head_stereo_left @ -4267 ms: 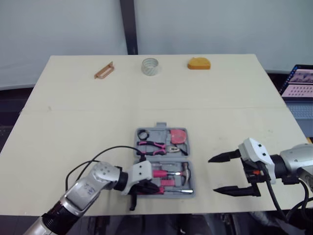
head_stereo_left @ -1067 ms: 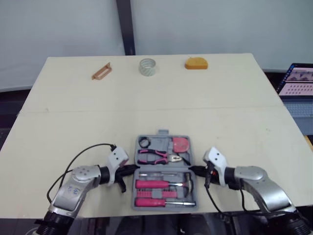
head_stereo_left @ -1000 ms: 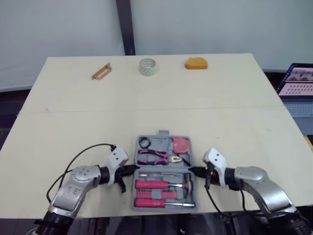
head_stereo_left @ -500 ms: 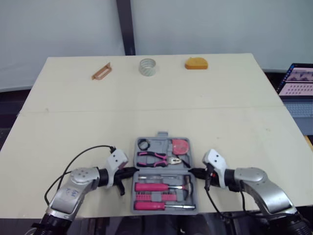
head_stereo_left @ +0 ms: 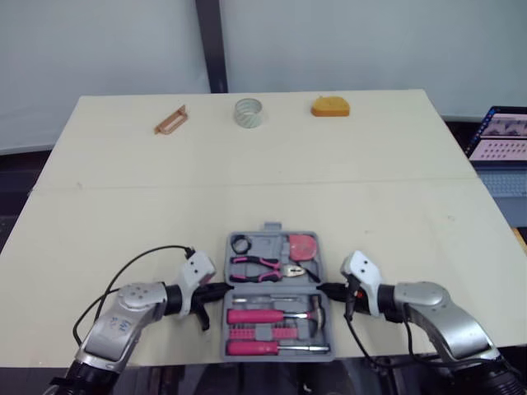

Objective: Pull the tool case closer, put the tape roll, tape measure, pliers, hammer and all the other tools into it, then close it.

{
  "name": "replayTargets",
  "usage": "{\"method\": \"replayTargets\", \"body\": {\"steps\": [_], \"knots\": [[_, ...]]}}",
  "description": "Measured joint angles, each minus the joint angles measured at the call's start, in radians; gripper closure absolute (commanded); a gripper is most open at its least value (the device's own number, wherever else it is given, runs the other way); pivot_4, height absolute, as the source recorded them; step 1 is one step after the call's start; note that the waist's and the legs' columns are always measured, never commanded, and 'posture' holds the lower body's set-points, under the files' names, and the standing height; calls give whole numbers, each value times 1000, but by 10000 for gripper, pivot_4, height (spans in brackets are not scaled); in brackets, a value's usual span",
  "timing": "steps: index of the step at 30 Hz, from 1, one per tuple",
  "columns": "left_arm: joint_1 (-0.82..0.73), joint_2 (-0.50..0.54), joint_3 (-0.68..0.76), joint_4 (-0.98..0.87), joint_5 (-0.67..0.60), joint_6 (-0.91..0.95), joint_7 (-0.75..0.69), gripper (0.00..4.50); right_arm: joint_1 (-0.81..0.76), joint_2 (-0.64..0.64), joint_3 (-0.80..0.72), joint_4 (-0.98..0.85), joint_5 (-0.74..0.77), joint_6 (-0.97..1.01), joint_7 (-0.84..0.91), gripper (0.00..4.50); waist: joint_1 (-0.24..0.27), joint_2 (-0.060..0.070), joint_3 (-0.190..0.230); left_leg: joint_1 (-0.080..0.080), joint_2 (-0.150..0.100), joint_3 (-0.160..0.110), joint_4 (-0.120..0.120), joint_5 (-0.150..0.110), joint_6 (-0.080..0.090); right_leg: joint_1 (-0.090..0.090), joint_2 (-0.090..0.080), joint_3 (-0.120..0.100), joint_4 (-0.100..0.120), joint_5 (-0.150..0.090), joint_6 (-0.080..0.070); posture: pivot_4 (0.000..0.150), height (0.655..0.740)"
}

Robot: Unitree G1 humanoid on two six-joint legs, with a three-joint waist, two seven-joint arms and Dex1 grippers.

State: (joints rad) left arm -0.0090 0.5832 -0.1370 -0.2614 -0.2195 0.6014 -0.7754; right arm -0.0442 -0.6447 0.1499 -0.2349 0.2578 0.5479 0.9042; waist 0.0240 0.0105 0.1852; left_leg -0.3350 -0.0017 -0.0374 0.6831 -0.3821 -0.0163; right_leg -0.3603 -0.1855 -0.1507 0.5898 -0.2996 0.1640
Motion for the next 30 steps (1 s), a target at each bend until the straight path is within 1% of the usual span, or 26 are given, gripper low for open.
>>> {"method": "replayTargets", "body": {"steps": [11, 16, 19, 22, 26, 27, 30], "knots": [[-3, 8, 2, -1, -8, 1, -2, 45000, 0, -1, 1, 0, 0, -1, 0, 44692, 0, 0, 0, 0, 0, 0, 0, 0, 0, 0, 0, 0, 0, 0, 0, 1500, 7400], [6, 60, 18, 9, -17, -21, -31, 45000, 0, -23, -30, 0, 46, 10, 22, 44692, 0, 0, 0, 0, 0, 0, 0, 0, 0, 0, 0, 0, 0, 0, 0, 1500, 7400], [23, 108, 69, 37, -32, -45, -60, 45000, -19, -60, -99, 1, 115, 81, 38, 36527, 0, 0, 0, 0, 0, 0, 0, 0, 0, 0, 0, 0, 0, 0, 0, 1500, 7400], [41, 138, 116, 39, -52, -64, -88, 45000, -61, -66, -151, 4, 186, 171, 41, 21641, -1, 0, 0, 0, 1, 0, -1, 0, 0, 0, 0, 0, 0, 0, 0, 1500, 7400], [100, 149, 120, -83, -118, -60, -153, 45000, -177, -11, -203, 58, 301, 364, 0, 2419, -1, 0, 0, -1, 1, 0, 0, 0, 0, -1, 0, 1, -1, 0, 0, 1500, 7400], [116, 160, 109, -125, -135, -52, -171, 45000, -215, 4, -213, 82, 323, 419, -23, 1118, -1, 0, 0, -1, 1, 0, 0, 0, 0, -1, 0, 1, -1, 0, 0, 1500, 7400], [147, 184, 89, -202, -174, -18, -201, 45000, -293, 40, -225, 159, 340, 537, -84, 1118, 1, 1, 1, -1, 1, 0, 0, 0, 0, -1, 1, 1, 0, 0, 0, 1500, 7400]]}}
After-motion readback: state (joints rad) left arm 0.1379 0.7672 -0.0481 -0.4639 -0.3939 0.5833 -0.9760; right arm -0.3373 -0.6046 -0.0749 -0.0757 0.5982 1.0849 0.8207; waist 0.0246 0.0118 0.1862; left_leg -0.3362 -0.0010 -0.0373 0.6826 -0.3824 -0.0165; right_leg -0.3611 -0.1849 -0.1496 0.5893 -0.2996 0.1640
